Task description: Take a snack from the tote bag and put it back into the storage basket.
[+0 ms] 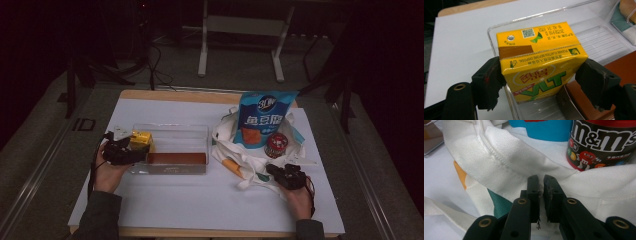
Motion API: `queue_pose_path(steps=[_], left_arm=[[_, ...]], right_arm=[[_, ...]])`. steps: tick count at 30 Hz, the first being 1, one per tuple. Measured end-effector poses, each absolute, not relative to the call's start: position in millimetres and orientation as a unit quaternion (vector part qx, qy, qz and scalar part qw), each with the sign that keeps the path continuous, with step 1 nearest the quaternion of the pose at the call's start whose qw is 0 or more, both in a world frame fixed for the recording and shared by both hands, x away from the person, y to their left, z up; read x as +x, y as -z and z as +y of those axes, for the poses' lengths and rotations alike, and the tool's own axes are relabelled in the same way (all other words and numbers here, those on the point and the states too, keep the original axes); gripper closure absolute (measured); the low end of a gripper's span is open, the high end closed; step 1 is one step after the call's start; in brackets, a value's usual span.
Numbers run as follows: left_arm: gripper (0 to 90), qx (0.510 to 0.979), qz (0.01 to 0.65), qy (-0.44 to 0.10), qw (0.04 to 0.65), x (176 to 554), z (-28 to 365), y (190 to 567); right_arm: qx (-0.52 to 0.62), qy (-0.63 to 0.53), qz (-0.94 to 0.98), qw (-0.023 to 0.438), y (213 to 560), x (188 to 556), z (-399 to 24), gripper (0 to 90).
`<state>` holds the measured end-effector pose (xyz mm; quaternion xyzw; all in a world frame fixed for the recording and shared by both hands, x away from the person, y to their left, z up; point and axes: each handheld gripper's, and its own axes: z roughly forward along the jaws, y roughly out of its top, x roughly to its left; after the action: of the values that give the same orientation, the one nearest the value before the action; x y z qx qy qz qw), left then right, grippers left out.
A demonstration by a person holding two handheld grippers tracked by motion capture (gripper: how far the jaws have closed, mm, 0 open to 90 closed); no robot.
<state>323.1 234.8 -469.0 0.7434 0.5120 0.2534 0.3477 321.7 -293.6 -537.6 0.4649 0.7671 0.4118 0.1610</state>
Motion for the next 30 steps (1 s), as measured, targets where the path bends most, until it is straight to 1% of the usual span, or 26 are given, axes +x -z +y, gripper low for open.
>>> queue_pose_path(steps=[5, 7, 13, 25, 30], left_arm=[[22.9, 0.742, 0.506, -0.259, 0.356, 321, 236, 463], [21.3, 0.739, 0.506, -0.263, 0.359, 321, 236, 460], [22.4, 0.740, 0.494, -0.269, 0.369, 321, 237, 451], [20.1, 0.749, 0.483, -0.267, 0.367, 322, 238, 441], [18.8, 0.749, 0.476, -0.259, 0.381, 323, 239, 438]], right_arm=[[0.465, -0.412, 0.767, 0.161, 538, 322, -294, 83.4], [0.465, -0.412, 0.767, 0.161, 538, 322, -294, 83.3], [0.465, -0.412, 0.767, 0.161, 538, 322, -294, 83.3], [0.465, -0.412, 0.767, 0.161, 538, 322, -293, 83.3], [0.466, -0.411, 0.767, 0.161, 537, 322, -293, 83.3]])
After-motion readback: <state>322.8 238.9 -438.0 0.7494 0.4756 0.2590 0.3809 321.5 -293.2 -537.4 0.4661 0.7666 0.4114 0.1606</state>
